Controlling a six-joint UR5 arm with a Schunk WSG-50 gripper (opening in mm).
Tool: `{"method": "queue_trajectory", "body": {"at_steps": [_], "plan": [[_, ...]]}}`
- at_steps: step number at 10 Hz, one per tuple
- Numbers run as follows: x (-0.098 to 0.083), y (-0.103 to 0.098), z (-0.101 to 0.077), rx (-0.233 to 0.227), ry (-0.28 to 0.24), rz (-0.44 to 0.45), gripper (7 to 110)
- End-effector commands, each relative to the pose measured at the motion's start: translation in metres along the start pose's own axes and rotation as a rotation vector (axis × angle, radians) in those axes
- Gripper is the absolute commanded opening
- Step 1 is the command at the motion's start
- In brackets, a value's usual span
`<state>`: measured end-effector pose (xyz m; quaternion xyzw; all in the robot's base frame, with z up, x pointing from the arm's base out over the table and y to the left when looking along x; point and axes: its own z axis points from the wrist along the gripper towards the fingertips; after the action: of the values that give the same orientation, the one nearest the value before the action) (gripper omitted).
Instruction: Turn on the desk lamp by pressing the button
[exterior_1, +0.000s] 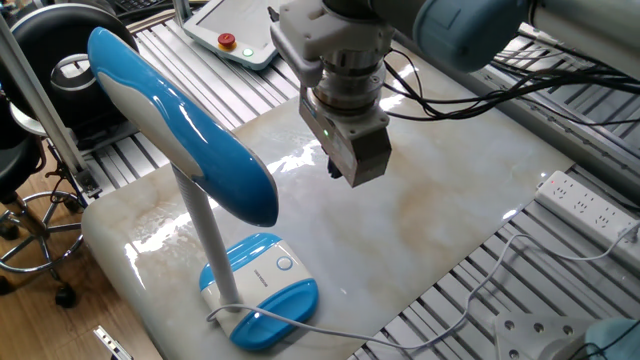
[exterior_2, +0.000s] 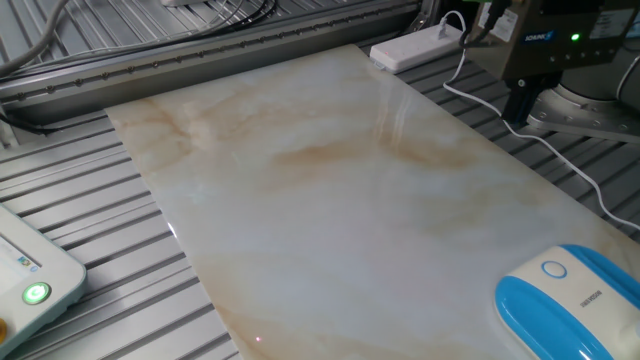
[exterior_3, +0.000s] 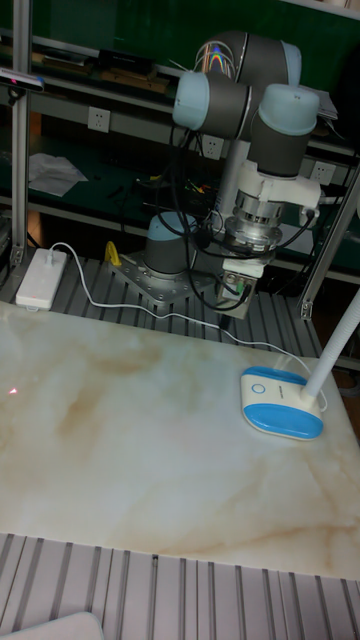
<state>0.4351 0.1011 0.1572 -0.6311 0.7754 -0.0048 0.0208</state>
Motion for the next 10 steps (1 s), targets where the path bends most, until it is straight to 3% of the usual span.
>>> {"method": "queue_trajectory", "body": {"at_steps": [1, 7, 10], "plan": [[0.0041, 0.0116, -0.0017, -0.048, 0.015, 0.016, 7], [0.0075, 0.0191, -0.0022, -0.08, 0.024, -0.119, 7], [0.0088, 0.018, -0.0022, -0.075, 0.03, -0.096, 7]]}}
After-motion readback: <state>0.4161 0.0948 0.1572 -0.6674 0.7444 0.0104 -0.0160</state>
